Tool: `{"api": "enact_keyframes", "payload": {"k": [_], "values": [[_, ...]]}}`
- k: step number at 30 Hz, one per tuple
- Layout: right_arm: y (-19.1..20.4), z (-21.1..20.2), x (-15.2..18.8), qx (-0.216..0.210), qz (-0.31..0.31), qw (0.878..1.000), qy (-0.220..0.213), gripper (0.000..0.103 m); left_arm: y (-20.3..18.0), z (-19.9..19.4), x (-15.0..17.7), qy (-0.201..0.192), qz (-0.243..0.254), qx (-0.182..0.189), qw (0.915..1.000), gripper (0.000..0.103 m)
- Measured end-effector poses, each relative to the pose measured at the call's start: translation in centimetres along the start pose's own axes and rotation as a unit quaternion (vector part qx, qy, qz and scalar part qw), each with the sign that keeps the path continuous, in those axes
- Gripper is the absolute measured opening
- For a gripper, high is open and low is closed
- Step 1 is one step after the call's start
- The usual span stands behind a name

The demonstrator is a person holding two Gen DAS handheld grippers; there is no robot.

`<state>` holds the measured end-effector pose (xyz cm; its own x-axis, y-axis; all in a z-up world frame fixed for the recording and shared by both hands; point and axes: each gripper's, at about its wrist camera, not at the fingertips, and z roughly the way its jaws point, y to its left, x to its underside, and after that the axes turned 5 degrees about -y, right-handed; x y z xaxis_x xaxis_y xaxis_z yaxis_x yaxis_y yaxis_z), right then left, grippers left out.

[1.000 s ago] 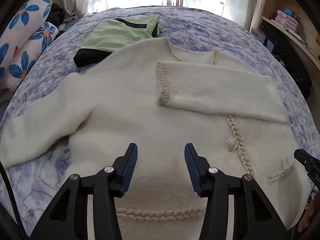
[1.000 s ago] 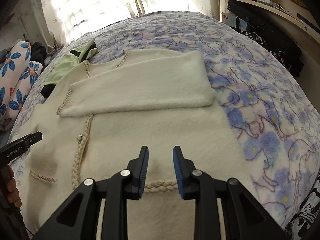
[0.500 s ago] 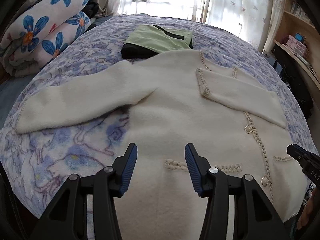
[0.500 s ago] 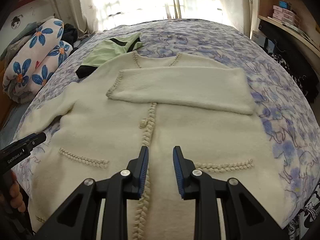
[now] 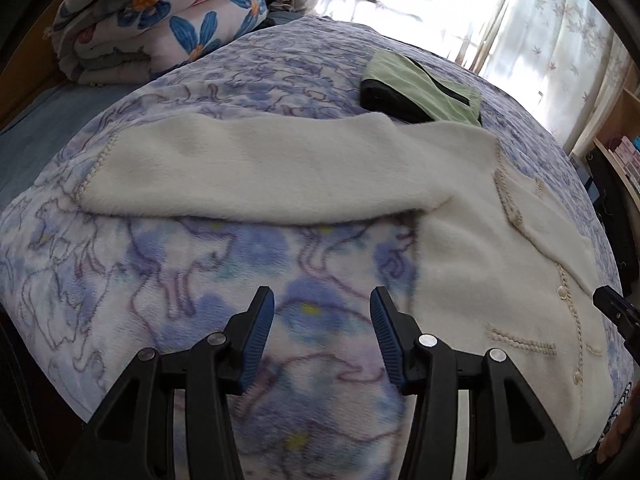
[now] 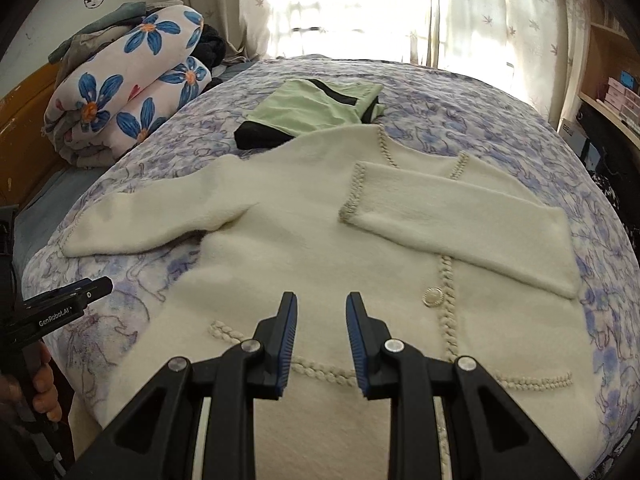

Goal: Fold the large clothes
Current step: 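Reach the left gripper to the other sleeve cuff and grasp it, then lay the held sleeve across the cardigan body over the first sleeve, release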

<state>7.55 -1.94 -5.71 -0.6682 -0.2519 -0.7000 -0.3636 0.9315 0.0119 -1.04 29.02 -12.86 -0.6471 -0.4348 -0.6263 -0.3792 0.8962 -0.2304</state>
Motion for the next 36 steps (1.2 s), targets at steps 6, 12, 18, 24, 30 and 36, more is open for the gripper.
{"api": "enact_keyframes", "payload": {"k": [6,12,18,24,30,36], "values": [[4.1,3.1,-2.2,-0.014,-0.011,1.000,-0.008,0.025,6.8,2.2,-1.8,-0.003,-0.064,0.020,0.9977,0.049],[7.8,6.5,-3.8,-0.031,-0.020,0.999,0.000,0.025,12.2,4.9,-3.0,-0.001,-0.131,0.060,0.9896,0.049],[10.8,9.2,-4.6,-0.046,-0.033,0.998,0.012,0.025,16.5,6.8,-4.1,-0.014,-0.202,0.107,0.9734,0.049],[11.7,10.7,-3.6,-0.055,-0.033,0.997,0.032,0.025,19.4,8.5,-4.8,-0.030,-0.262,0.126,0.9565,0.048],[10.3,11.3,-2.6,-0.053,-0.011,0.997,0.053,0.025,19.4,10.3,-5.9,-0.030,-0.285,0.081,0.9547,0.015],[7.3,10.4,-2.1,-0.050,0.019,0.997,0.051,0.025,15.9,8.5,-7.7,-0.071,-0.251,0.029,0.9651,0.007]]}}
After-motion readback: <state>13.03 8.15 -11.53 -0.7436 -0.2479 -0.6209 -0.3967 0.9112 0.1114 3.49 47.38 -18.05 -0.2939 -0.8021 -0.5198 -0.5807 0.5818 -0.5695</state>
